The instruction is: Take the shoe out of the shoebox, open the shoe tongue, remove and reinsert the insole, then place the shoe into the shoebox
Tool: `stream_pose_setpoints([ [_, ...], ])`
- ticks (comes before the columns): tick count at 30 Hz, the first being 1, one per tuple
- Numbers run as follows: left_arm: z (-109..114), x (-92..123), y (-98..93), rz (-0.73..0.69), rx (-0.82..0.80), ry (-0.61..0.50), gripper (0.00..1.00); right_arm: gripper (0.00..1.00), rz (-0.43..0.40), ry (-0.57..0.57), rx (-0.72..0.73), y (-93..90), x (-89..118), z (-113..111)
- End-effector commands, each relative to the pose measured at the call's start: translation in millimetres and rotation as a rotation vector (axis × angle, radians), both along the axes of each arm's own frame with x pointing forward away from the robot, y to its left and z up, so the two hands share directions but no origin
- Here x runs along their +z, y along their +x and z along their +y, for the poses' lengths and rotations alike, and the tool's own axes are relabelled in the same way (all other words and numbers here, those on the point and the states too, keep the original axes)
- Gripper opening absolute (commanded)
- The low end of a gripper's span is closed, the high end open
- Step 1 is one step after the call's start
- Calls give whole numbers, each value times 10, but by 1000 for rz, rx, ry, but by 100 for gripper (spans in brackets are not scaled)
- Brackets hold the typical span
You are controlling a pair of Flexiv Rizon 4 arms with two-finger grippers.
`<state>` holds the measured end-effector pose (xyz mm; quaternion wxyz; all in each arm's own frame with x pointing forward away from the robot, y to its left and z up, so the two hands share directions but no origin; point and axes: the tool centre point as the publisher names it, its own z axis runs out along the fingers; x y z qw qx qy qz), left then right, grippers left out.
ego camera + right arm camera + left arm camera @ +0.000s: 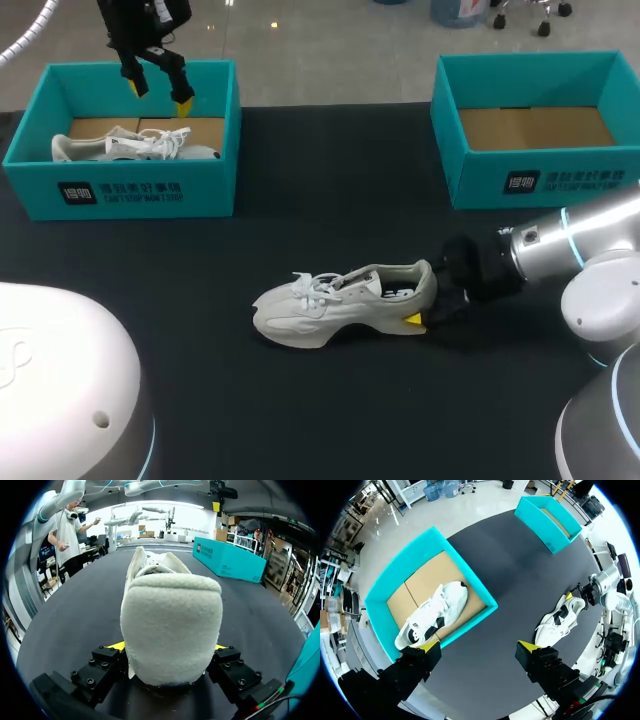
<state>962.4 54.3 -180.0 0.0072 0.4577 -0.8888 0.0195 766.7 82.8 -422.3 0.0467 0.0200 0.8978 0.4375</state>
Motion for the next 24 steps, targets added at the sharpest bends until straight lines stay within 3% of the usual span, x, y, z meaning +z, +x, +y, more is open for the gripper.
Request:
stream_pose_setpoints([
  [1,-281,38,-179,-38,75,83,100,0,-1,-3,0,-10,-41,10],
  [16,-690,21,-542,-125,330,48,100,0,-1,-3,0,-10,-41,10],
  [24,-1055,-60,-704,-113,318,56,100,0,-1,-3,0,-10,-41,10],
])
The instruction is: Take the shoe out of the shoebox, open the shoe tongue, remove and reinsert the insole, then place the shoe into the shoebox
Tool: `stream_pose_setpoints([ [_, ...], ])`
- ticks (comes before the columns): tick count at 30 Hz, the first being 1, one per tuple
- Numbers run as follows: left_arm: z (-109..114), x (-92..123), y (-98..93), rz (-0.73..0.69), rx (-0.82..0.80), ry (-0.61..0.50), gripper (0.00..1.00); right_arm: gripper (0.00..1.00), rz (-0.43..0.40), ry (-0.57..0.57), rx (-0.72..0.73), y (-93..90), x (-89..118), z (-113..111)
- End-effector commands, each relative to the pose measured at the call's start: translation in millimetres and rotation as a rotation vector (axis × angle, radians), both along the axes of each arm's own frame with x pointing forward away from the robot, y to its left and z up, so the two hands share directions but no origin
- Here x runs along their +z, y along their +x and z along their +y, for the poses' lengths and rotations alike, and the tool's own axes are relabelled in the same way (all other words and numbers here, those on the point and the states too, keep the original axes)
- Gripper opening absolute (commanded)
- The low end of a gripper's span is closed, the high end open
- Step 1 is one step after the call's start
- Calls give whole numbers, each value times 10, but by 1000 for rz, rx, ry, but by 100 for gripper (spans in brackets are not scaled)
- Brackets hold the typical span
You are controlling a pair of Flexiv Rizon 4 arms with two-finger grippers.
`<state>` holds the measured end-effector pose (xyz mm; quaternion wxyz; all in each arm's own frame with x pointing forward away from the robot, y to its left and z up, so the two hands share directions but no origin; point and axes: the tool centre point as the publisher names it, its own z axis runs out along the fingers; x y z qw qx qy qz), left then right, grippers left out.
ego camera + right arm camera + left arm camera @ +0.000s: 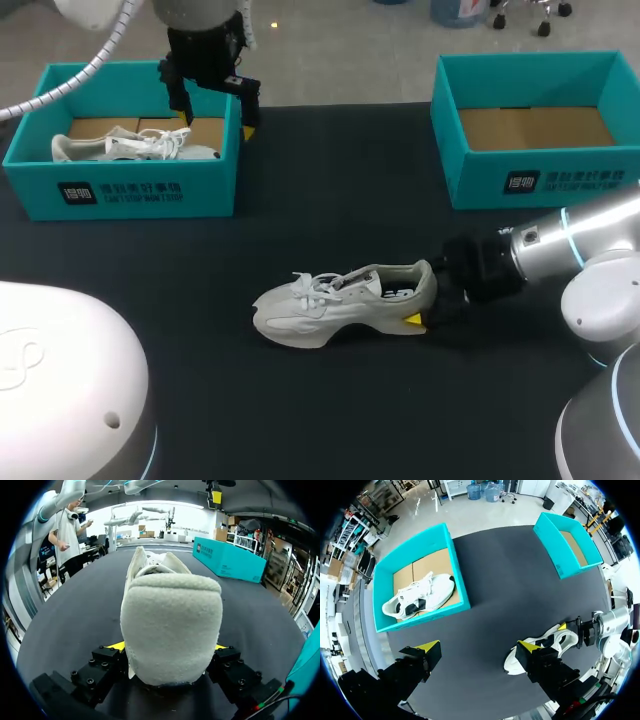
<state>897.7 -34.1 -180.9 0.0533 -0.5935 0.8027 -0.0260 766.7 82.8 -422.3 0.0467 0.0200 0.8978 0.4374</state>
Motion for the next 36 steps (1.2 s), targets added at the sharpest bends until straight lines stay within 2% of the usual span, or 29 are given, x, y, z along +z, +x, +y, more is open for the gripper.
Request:
stream_pose_setpoints([
  [1,-228,-75,-72,3,-25,18,100,0,-1,-3,0,-10,-40,10],
  [10,-595,-298,-202,-1,-66,-12,100,0,-1,-3,0,-10,-40,10],
  [13,-691,-338,-256,26,-125,26,100,0,-1,-3,0,-10,-40,10],
  [32,-691,-338,-256,26,-125,26,100,0,-1,-3,0,-10,-40,10],
  [36,-897,-356,-406,32,-112,14,100,0,-1,-3,0,-10,-40,10],
])
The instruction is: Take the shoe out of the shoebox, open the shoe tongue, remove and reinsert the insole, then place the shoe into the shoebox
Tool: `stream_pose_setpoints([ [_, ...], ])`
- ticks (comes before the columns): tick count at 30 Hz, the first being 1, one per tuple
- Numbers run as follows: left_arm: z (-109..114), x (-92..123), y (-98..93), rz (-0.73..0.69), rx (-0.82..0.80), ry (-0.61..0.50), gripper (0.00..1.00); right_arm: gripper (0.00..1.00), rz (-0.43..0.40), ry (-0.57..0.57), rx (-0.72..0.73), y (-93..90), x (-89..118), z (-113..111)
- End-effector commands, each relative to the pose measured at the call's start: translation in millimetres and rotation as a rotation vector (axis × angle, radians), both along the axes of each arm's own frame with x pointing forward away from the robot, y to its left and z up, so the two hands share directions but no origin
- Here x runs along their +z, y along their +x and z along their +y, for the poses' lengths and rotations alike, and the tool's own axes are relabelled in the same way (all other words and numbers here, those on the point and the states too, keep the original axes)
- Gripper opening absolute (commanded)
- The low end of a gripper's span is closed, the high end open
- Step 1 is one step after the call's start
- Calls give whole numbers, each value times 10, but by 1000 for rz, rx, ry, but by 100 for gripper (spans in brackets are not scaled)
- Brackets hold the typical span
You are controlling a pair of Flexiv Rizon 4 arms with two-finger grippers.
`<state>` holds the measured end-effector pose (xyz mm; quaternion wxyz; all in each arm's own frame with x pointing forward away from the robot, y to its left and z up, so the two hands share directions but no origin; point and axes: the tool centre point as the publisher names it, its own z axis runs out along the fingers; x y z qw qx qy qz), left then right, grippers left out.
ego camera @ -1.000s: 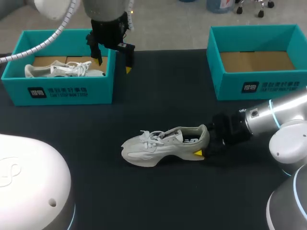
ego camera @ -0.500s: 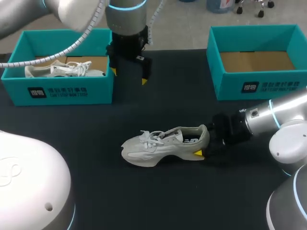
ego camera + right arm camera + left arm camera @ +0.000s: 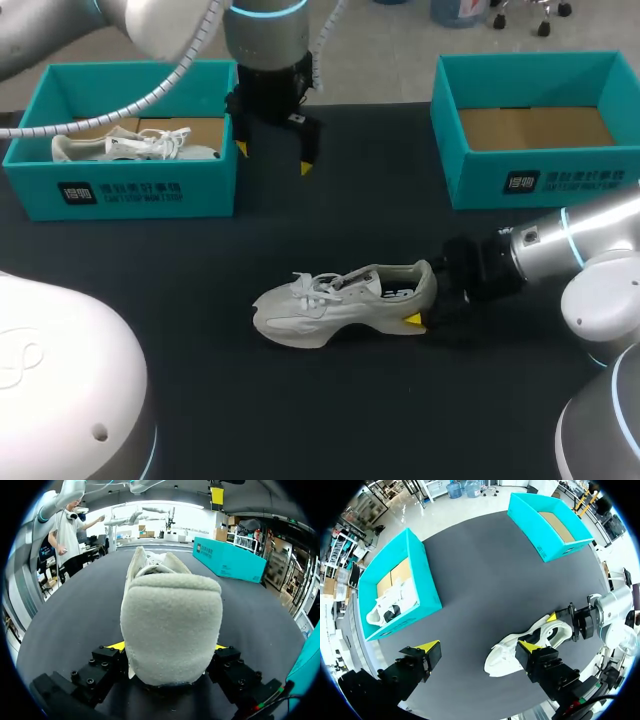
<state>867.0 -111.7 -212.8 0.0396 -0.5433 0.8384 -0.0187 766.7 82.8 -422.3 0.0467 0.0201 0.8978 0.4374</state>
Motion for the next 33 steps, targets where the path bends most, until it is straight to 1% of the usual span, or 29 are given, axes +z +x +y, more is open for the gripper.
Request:
stream_pose_setpoints([
  [1,-161,-35,-130,1,15,6,100,0,-1,-3,0,-10,-40,10],
  [6,-326,-59,-300,-1,18,1,100,0,-1,-3,0,-10,-40,10],
  [11,-492,-103,-527,-14,13,-32,100,0,-1,-3,0,-10,-40,10],
  [14,-606,-175,-670,-14,13,-44,100,0,-1,-3,0,-10,-40,10],
  [18,-737,-290,-808,-9,19,-58,100,0,-1,-3,0,-10,-40,10],
  [25,-916,-527,-939,21,39,-101,100,0,-1,-3,0,-10,-40,10],
  [33,-1131,-827,-999,64,39,-103,100,0,-1,-3,0,-10,-40,10],
])
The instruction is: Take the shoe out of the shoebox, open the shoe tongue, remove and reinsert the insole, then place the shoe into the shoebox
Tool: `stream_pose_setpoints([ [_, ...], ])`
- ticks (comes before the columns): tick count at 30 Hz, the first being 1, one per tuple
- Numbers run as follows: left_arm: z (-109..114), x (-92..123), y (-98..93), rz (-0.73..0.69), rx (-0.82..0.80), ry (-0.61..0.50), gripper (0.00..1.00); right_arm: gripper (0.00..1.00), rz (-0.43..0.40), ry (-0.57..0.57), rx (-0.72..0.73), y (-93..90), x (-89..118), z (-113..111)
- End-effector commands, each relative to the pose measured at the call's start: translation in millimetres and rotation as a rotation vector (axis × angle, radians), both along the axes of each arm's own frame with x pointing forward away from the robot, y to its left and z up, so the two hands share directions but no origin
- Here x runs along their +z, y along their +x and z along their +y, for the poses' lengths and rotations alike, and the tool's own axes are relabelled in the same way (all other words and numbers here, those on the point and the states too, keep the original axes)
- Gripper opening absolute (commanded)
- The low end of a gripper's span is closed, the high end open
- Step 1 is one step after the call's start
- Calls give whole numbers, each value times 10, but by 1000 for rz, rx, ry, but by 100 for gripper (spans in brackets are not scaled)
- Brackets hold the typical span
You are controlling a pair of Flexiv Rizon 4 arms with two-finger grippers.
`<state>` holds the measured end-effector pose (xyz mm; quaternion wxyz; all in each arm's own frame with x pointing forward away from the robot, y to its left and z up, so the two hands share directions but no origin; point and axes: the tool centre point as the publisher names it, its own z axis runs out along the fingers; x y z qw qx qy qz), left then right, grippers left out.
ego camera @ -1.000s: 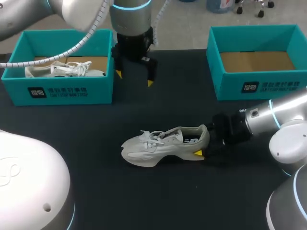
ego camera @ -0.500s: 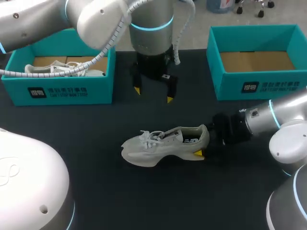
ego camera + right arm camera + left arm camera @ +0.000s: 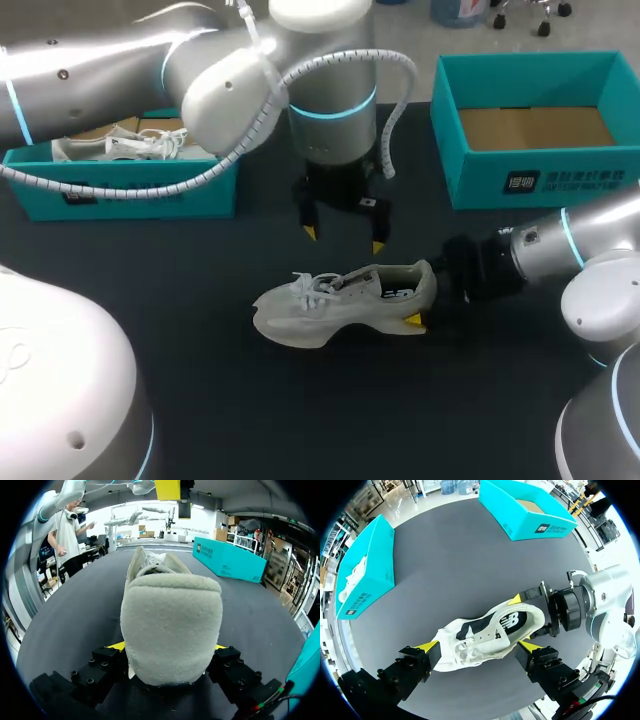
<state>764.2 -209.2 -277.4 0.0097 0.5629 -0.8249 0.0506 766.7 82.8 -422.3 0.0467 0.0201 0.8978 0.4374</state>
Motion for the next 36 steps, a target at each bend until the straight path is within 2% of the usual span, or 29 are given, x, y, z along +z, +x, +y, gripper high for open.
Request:
stream_pose_setpoints([
  [1,-186,-218,24,16,-7,3,100,0,-1,-3,0,-10,-40,10],
  [13,-372,-592,109,50,-61,7,100,0,-1,-3,0,-10,-40,10],
  [23,-433,-802,136,73,-94,26,100,0,-1,-3,0,-10,-40,10],
  [36,-207,-884,26,122,-40,105,100,0,-1,-3,0,-10,-40,10],
])
